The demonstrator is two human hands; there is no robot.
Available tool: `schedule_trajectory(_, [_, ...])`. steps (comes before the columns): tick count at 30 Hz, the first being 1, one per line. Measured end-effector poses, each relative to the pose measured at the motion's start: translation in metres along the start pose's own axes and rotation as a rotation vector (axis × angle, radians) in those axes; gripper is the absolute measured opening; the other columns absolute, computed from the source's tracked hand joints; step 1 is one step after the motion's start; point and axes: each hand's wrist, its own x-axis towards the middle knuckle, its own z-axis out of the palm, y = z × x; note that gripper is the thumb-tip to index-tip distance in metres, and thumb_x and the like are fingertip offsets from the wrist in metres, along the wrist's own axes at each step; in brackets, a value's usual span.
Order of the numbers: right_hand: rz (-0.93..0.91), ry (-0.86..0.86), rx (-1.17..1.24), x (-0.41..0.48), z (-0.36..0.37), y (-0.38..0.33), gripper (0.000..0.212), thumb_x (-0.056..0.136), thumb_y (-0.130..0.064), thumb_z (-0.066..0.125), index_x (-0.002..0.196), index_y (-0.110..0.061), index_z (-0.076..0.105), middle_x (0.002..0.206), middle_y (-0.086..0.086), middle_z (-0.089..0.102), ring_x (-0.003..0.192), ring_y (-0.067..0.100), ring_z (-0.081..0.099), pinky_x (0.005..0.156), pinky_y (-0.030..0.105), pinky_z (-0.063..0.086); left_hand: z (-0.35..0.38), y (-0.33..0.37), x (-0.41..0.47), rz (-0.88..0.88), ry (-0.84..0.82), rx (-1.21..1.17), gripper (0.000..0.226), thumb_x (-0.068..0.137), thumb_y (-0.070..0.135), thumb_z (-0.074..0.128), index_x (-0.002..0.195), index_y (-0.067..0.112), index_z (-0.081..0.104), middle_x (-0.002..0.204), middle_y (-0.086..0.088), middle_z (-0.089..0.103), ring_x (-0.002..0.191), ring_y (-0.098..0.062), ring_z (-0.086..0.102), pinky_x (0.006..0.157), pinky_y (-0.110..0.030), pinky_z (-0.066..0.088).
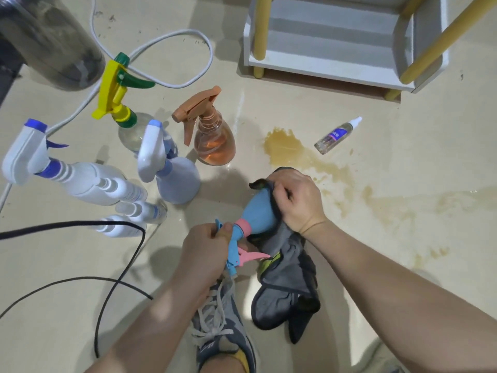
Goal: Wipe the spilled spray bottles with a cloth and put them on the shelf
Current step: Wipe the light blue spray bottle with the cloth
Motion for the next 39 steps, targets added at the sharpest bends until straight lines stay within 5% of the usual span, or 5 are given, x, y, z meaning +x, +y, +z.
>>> schedule_trajectory(6, [0.607,0.191,0.119,0.024,-0.025,0.001,0.051,0.101,-0.027,0.044,0.053,-0.016,0.027,0.049,0.001,0.03,0.048,0.017,0.03,0.056,0.034,0.024,-0.012,0.003,-0.023,0.348,0.154,0.432,0.022,0.095,0.026,0.053,0.073,0.021,0.051,0.061,0.001,0.064,0.065,-0.021,0.062,0.061,-0.036,0.047])
schedule_trajectory(15, [0.969,0.426,1.693,-0.044,-0.059,-0.07,0.042,0.099,-0.024,0.043,0.126,0.006,0.054,0.12,0.025,0.065,0.114,0.034,0.064,0.1,0.044,0.05,-0.029,-0.014,-0.015,1.211,0.49,0.851,0.037,0.078,-0.001,0.048,0.099,0.014,0.075,0.089,-0.007,0.068,0.085,-0.028,0.051,0.072,-0.039,0.041])
schedule_trajectory(20, [0.543,0.137,0.968,-0.06,-0.031,-0.112,0.012,0.092,-0.006,0.053,0.091,-0.012,0.064,0.075,-0.004,0.061,0.067,0.015,0.052,0.066,0.026,0.044,-0.023,-0.001,-0.031,1.123,0.475,0.978,0.038,0.079,0.01,0.046,0.096,0.022,0.078,0.065,-0.005,0.047,0.06,-0.026,0.046,0.048,-0.032,0.027])
schedule_trajectory(25, [0.18,-0.137,0.189,-0.051,-0.003,-0.076,0.013,0.101,-0.032,0.042,0.093,-0.034,0.052,0.094,-0.033,0.053,0.117,0.021,0.055,0.112,0.051,0.027,-0.022,-0.013,-0.025,1.148,0.43,0.898,0.033,0.075,0.0,0.053,0.09,0.016,0.077,0.07,-0.004,0.042,0.057,-0.024,0.044,0.049,-0.023,0.02])
schedule_trajectory(39, [0.53,0.156,0.255,-0.048,0.019,-0.034,0.032,0.099,-0.023,0.041,0.07,-0.026,0.053,0.076,-0.012,0.056,0.085,0.028,0.052,0.075,0.03,0.036,-0.024,0.032,-0.009,0.355,0.115,-0.029,0.012,0.085,0.037,0.059,0.087,0.048,0.063,0.077,0.012,0.074,0.073,-0.01,0.073,0.076,-0.045,0.059])
